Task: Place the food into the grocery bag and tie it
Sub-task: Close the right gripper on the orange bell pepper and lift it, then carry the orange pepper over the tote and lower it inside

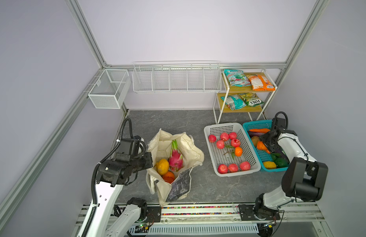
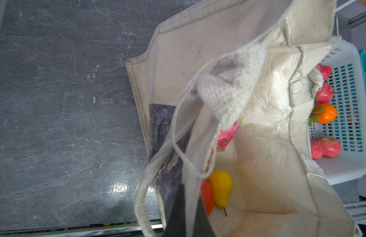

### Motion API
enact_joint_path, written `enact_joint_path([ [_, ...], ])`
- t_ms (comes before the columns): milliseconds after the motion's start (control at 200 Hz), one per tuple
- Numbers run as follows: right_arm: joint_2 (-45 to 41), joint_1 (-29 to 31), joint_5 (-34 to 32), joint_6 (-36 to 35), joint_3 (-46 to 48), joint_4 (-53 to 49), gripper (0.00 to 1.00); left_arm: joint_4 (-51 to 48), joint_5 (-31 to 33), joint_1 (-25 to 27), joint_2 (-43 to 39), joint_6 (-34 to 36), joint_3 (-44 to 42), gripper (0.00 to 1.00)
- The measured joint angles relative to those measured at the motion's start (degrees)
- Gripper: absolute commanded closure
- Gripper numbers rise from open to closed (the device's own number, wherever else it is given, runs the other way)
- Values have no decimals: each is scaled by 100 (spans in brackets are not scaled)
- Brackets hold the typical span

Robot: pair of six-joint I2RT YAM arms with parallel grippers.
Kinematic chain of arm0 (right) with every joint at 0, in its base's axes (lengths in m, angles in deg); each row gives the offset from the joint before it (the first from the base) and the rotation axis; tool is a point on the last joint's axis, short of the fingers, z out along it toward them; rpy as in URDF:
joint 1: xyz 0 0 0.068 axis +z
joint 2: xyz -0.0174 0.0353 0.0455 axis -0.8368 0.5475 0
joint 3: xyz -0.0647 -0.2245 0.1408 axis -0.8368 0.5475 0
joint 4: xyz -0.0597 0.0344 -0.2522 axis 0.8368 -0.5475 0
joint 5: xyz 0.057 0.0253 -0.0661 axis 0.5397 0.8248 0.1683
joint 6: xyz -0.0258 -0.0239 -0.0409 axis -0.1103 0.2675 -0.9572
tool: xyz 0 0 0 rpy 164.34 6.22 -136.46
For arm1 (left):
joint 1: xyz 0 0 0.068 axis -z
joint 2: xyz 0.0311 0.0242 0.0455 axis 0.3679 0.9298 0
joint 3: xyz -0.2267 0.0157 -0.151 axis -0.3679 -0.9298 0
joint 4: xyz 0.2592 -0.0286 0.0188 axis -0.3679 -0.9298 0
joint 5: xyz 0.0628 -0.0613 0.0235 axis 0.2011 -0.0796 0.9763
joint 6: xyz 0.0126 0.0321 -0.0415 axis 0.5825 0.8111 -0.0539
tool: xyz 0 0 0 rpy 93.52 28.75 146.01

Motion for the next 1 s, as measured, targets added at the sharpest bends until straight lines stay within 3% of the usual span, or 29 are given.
enact_joint_path([
  [605, -2031, 831, -2, -354, 37, -636, 43, 127, -160, 0, -328, -44, -205, 98],
  [815, -2527, 1648, -173, -358, -118, -1034, 43, 164, -223, 0, -540, -46, -278, 98],
  [1000, -2710, 2778, -426, -190, -343, -1244, 43, 184, -247, 0, -581, -46, -308, 98],
])
